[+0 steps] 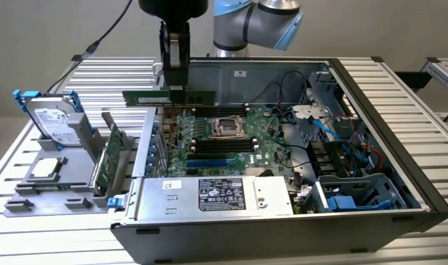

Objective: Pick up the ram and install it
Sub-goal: 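Pick up the ram and move it above insertion slot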

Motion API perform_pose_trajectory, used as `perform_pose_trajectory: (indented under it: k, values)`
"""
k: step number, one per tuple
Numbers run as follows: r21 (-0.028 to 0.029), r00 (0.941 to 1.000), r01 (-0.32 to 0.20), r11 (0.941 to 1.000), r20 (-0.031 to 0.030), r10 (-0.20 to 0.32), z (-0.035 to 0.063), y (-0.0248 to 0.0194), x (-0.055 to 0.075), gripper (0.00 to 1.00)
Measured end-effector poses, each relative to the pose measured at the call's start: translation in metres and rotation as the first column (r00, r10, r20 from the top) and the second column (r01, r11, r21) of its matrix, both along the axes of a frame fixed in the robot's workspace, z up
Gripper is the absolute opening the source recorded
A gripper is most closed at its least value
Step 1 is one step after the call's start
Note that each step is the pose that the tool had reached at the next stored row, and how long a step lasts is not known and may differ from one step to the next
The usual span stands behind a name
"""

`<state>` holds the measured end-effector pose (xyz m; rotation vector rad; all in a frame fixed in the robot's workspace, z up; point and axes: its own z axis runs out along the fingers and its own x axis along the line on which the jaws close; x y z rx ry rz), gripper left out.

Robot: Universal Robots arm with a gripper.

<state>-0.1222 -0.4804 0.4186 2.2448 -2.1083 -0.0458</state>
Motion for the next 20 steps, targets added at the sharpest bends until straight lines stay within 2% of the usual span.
perform_pose_trajectory:
  k: [4, 7, 13, 16, 20]
  values:
    - [0.0076, 1.0000, 0.000, 1.0000, -0.0001, 0.000, -0.0016, 0.0070, 0.007, 0.14]
    - [0.0134, 1.0000, 0.000, 0.9999, -0.0001, 0.000, -0.0024, 0.0109, 0.016, 0.14]
    - [0.0215, 1.0000, 0.000, 0.9998, 0.0000, 0.000, -0.0036, 0.0178, 0.035, 0.14]
    - [0.0233, 1.0000, 0.000, 0.9997, 0.0000, 0.000, -0.0047, 0.0220, 0.046, 0.14]
    - [0.0234, 1.0000, 0.000, 0.9997, 0.0000, 0.000, -0.0087, 0.0302, 0.058, 0.14]
